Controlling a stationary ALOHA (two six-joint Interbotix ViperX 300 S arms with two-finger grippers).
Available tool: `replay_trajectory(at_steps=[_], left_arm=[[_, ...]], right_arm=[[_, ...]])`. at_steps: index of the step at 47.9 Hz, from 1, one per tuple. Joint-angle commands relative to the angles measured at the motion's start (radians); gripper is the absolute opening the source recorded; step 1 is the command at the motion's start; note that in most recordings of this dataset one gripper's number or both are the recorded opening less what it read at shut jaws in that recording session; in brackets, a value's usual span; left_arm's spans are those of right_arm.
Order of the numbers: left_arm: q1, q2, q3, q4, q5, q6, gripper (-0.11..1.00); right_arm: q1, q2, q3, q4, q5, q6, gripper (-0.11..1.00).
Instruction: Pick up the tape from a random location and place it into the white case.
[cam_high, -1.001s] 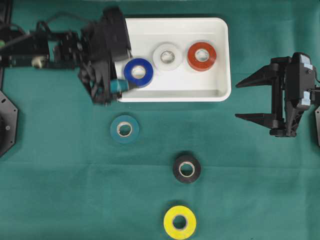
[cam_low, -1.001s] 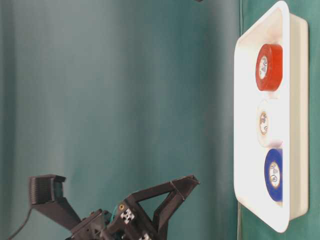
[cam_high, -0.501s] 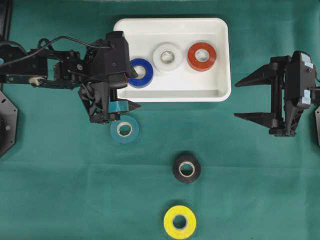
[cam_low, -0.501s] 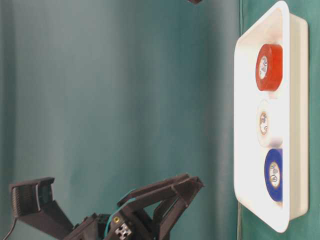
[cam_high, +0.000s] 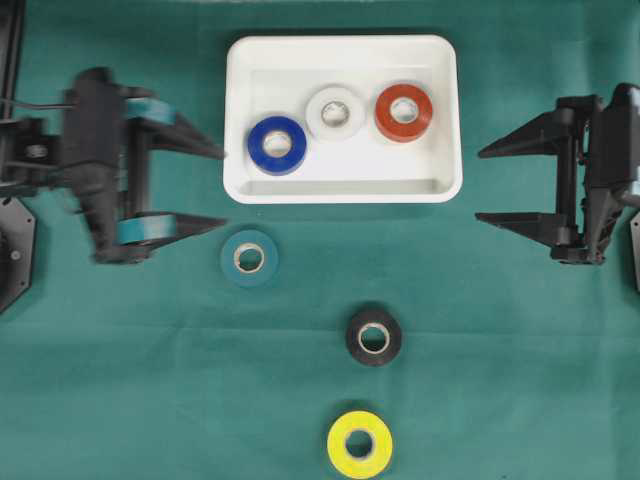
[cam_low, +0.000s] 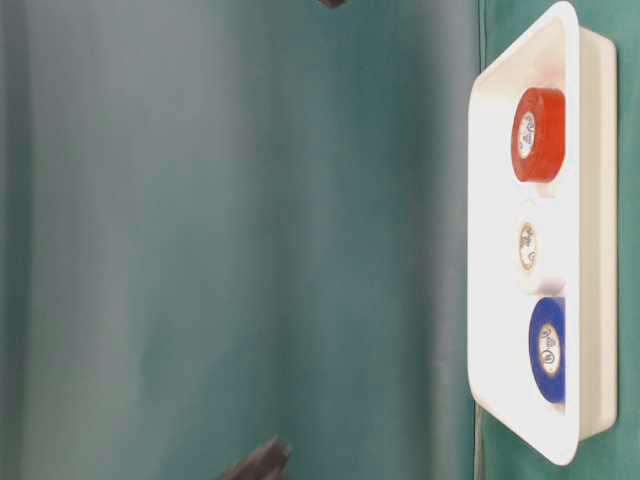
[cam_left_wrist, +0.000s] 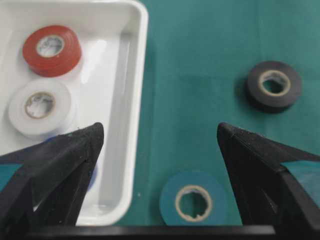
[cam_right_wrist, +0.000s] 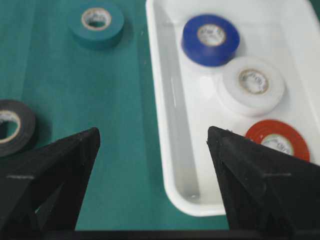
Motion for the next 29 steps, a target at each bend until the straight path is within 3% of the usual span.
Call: replay_trajectory(at_steps=[1,14,29], left_arm=[[-0.018,-0.081,0.02,-0.003,-0.015,-0.002,0.94],[-0.048,-0.252,0.097,-0.003,-0.014,-0.002,0.94],[-0.049,-0.281,0.198,-0.009,-0.08,-0.005,0.94]], right_arm=[[0.0,-0.02,-0.021,-0.002,-0.003,-0.002,0.82],[0.0,-0.078,-0.018,-0.003,-0.008,-0.005,0.82],[0.0,-0.086,0.026,-0.02,-0.11,-0.005,0.81]])
